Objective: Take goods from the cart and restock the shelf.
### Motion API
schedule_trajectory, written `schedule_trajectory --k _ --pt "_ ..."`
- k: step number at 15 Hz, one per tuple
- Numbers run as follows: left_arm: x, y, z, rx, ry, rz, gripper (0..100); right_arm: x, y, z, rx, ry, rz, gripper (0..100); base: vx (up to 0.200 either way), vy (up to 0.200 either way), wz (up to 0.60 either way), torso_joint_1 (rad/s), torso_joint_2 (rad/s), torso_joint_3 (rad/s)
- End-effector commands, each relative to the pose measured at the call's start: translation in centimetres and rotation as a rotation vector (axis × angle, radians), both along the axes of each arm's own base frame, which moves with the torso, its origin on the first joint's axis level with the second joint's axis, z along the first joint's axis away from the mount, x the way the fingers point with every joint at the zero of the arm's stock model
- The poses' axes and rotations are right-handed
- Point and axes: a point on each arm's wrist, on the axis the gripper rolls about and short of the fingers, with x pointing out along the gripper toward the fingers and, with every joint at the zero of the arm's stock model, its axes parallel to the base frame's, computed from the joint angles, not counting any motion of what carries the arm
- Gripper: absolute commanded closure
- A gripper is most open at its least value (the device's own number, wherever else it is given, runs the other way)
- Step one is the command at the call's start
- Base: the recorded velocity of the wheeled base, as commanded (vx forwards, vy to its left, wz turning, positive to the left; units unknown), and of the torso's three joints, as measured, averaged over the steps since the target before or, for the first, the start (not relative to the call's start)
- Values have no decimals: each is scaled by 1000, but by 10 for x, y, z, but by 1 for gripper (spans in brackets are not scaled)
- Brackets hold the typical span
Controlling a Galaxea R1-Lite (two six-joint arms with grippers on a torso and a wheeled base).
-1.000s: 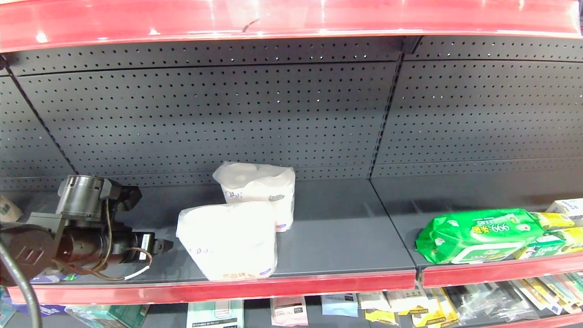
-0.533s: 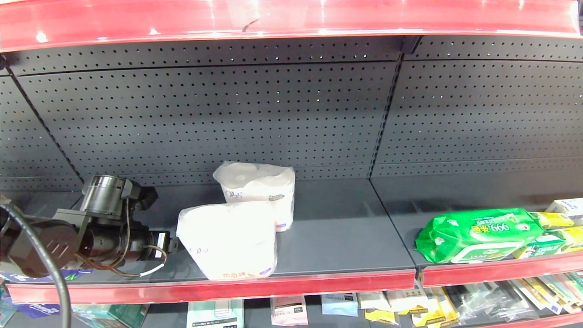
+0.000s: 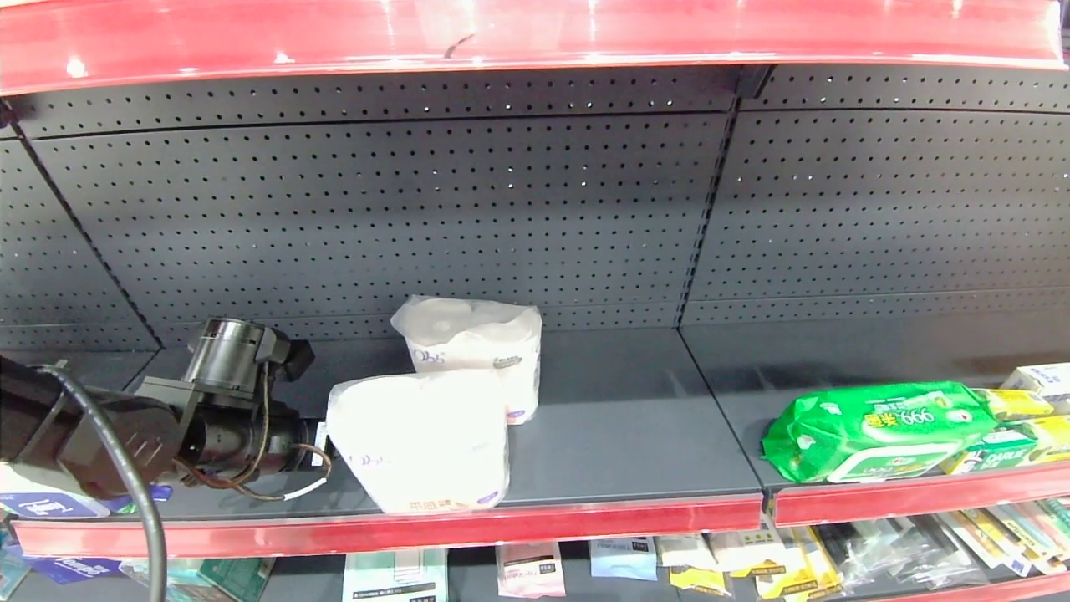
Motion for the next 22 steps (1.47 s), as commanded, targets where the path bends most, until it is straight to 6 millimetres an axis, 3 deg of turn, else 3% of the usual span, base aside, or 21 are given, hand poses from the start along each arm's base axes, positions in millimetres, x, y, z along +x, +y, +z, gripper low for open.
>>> schedule_trajectory --k 1,22 --pt "2 -4 -2 0 0 -12 0 0 0 0 0 1 1 0 0 0 0 0 0 0" --pt "1 -23 -1 -16 -7 -60 0 0 0 0 0 1 1 0 0 0 0 0 0 0"
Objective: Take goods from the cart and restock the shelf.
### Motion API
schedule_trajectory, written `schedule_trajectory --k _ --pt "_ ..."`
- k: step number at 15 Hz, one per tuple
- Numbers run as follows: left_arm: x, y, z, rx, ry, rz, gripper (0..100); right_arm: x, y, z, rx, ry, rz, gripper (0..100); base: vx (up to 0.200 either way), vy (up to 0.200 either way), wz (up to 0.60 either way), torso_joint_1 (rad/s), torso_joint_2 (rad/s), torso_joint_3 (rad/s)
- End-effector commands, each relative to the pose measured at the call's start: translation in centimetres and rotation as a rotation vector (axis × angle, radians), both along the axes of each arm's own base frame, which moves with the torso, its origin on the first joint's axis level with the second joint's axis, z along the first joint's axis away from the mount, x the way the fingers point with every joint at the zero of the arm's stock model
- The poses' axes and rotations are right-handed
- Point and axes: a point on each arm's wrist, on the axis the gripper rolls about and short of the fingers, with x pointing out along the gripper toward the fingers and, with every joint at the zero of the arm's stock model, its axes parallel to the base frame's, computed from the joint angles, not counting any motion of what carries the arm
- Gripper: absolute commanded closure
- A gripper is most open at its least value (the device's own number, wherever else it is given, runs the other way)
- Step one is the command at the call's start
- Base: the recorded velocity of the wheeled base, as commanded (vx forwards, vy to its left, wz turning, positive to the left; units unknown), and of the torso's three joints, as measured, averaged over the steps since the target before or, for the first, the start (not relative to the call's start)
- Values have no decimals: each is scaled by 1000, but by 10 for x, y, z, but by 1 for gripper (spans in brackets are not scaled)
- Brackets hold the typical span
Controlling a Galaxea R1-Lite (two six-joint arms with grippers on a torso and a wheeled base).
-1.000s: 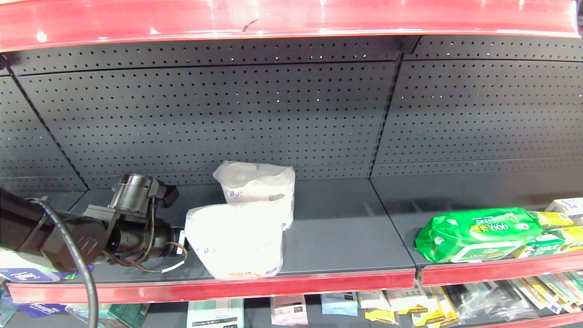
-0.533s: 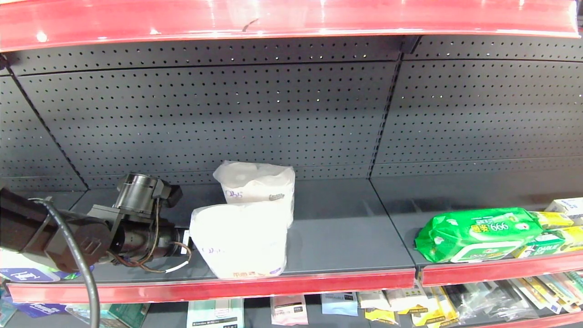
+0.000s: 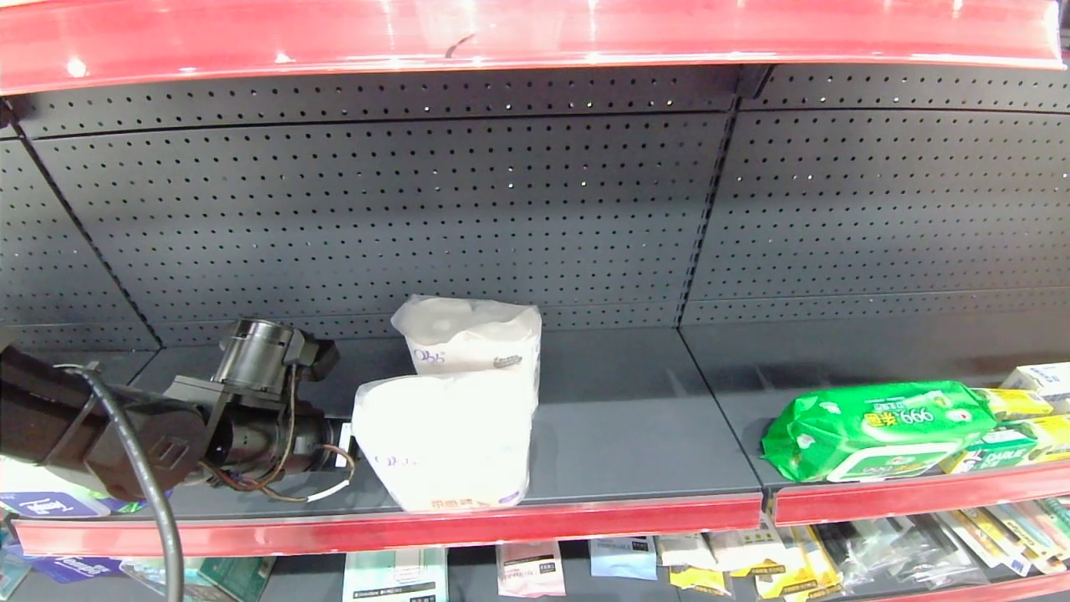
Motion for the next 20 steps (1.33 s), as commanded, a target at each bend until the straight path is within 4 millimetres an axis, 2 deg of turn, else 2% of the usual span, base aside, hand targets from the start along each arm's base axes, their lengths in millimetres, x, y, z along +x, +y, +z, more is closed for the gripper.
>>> schedule_trajectory --k 1,14,16,18,19,20 --pt "0 -1 1 -1 -2 -4 0 0 0 0 0 1 1 0 0 0 0 0 0 0" --pt "2 -2 0 0 -4 -3 0 0 0 0 0 1 1 0 0 0 0 0 0 0" --pt "4 10 3 9 -15 34 0 0 0 0 0 1 1 0 0 0 0 0 0 0" --pt "3 31 17 72 -73 43 0 0 0 0 0 1 1 0 0 0 0 0 0 0" --pt "1 48 25 157 -112 8 0 0 0 0 0 1 1 0 0 0 0 0 0 0" --pt "0 49 26 164 -113 4 0 0 0 0 0 1 1 0 0 0 0 0 0 0"
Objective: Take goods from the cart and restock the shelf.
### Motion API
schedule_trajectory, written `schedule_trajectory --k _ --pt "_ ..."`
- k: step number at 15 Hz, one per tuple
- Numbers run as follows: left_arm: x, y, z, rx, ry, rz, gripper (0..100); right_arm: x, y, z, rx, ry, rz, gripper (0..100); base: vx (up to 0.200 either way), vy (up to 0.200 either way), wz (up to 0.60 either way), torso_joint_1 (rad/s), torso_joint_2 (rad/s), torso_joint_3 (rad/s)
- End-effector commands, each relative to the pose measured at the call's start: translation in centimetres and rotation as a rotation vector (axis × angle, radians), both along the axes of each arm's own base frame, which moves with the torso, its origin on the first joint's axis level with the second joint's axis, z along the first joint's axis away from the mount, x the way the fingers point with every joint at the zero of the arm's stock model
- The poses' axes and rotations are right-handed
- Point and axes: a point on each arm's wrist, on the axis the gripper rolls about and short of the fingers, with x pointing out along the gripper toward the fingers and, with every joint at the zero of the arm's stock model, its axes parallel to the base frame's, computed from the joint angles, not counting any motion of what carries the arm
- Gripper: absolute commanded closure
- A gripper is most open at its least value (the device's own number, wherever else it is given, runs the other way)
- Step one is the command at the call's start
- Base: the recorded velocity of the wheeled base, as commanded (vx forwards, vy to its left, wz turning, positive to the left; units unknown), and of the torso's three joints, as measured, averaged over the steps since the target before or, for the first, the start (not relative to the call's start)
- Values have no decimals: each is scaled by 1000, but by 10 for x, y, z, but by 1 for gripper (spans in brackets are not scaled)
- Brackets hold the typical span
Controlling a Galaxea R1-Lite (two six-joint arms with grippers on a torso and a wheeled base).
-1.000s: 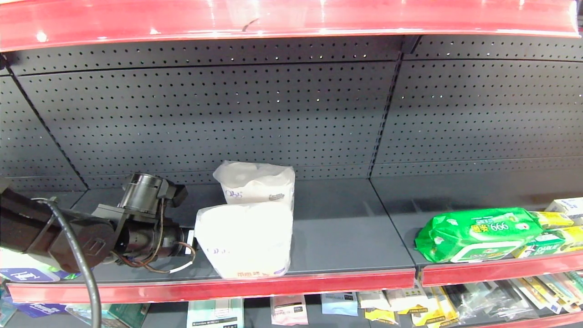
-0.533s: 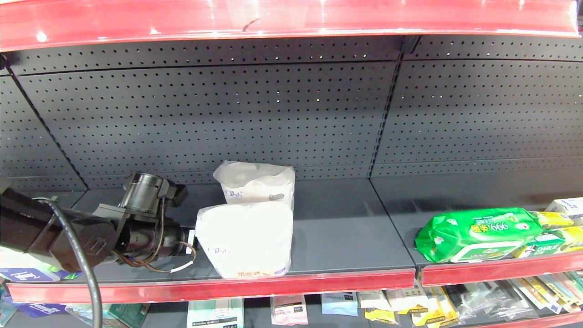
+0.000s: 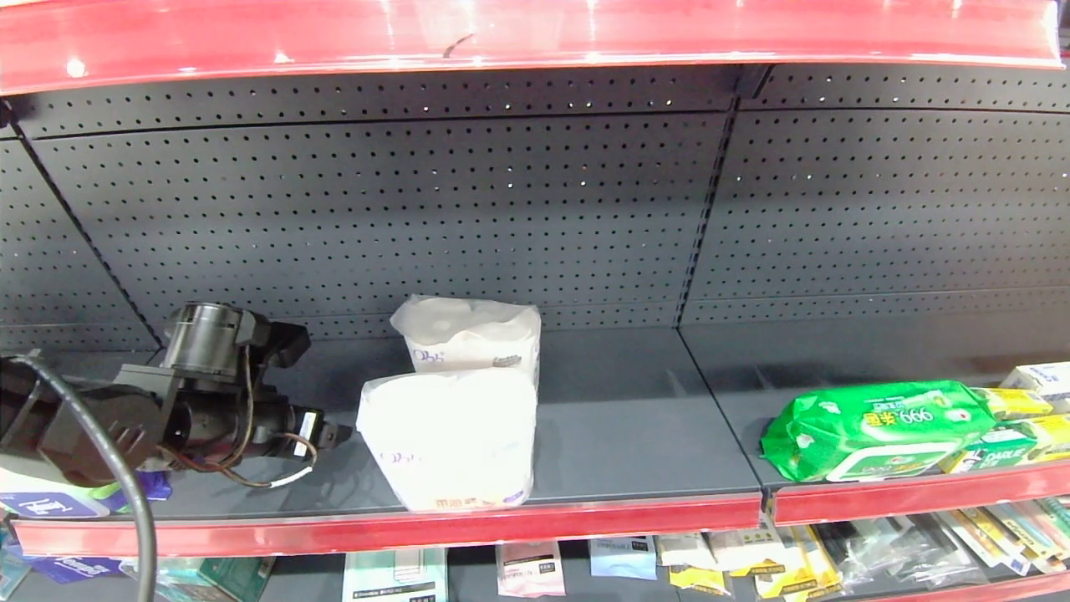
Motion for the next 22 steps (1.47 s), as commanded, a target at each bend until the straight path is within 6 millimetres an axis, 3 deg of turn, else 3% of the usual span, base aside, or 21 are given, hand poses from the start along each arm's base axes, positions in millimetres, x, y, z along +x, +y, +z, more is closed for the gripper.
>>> schedule_trajectory --k 1,3,9,22 --pt "-4 21 15 40 -59 22 0 0 0 0 0 1 1 0 0 0 0 0 0 0" --pt "-6 18 13 38 -50 13 0 0 0 0 0 1 1 0 0 0 0 0 0 0" --pt "-8 -22 -12 33 41 -114 0 0 0 0 0 1 1 0 0 0 0 0 0 0" --pt "-8 -43 -26 33 91 -174 0 0 0 0 0 1 1 0 0 0 0 0 0 0"
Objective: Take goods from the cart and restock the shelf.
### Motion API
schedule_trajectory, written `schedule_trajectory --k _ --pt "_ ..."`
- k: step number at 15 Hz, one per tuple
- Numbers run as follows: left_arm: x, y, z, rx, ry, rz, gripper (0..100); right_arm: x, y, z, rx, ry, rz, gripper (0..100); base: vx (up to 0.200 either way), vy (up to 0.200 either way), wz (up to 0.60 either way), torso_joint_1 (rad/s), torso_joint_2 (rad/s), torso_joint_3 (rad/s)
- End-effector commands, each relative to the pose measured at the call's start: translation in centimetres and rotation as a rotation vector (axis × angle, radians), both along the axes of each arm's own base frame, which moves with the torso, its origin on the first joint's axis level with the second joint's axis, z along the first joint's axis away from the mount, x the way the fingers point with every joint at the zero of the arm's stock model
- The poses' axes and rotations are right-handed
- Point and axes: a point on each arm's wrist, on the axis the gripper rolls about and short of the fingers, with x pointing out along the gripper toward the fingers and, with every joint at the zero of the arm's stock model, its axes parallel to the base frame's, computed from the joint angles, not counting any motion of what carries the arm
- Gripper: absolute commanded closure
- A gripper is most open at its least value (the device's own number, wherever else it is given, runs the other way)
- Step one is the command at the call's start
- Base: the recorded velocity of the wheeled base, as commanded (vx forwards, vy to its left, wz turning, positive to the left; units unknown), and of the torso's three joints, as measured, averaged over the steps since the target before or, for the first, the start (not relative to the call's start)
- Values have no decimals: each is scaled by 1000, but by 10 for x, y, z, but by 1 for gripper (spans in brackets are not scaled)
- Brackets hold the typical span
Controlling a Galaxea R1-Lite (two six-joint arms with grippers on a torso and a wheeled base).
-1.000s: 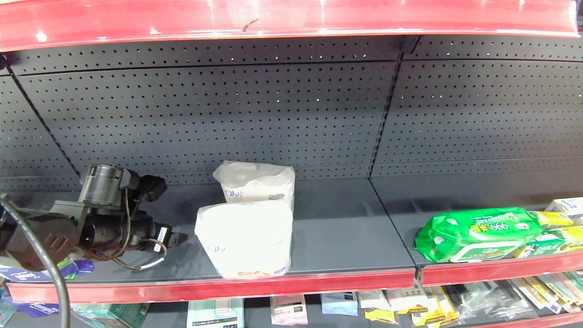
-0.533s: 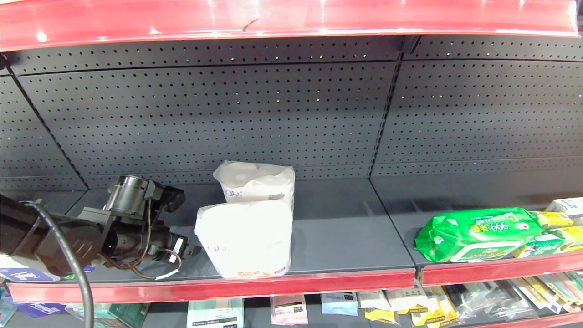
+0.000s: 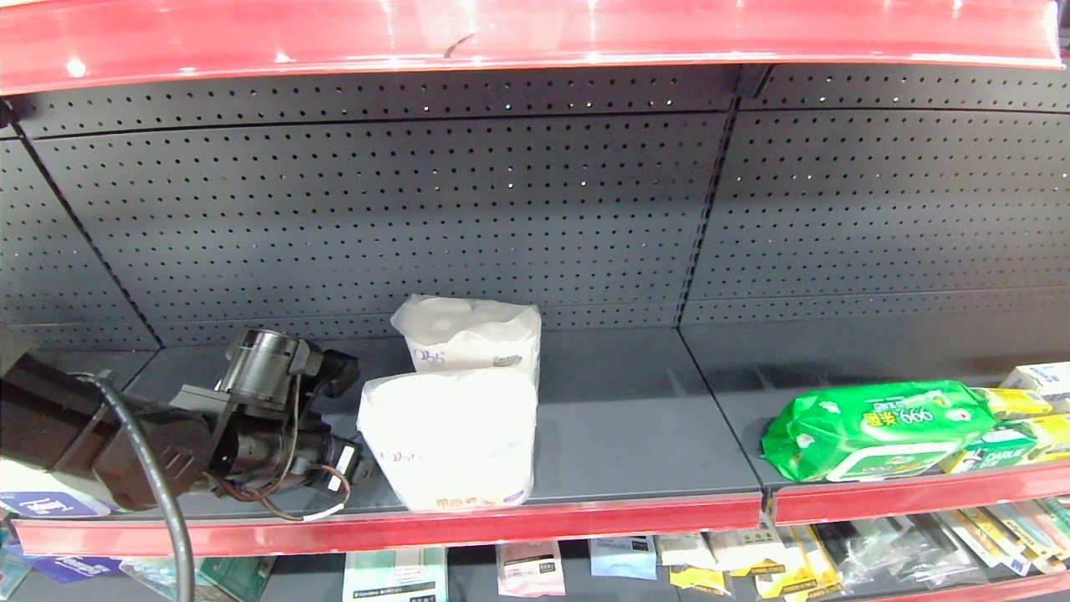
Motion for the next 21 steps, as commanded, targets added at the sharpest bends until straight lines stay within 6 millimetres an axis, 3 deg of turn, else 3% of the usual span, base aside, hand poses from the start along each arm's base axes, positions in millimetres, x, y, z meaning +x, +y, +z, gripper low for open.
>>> schedule_trajectory --k 1,21 --pt "0 -4 -2 1 5 -13 0 0 0 0 0 1 1 0 0 0 0 0 0 0" --pt "2 -19 0 -17 -5 -31 0 0 0 0 0 1 1 0 0 0 0 0 0 0"
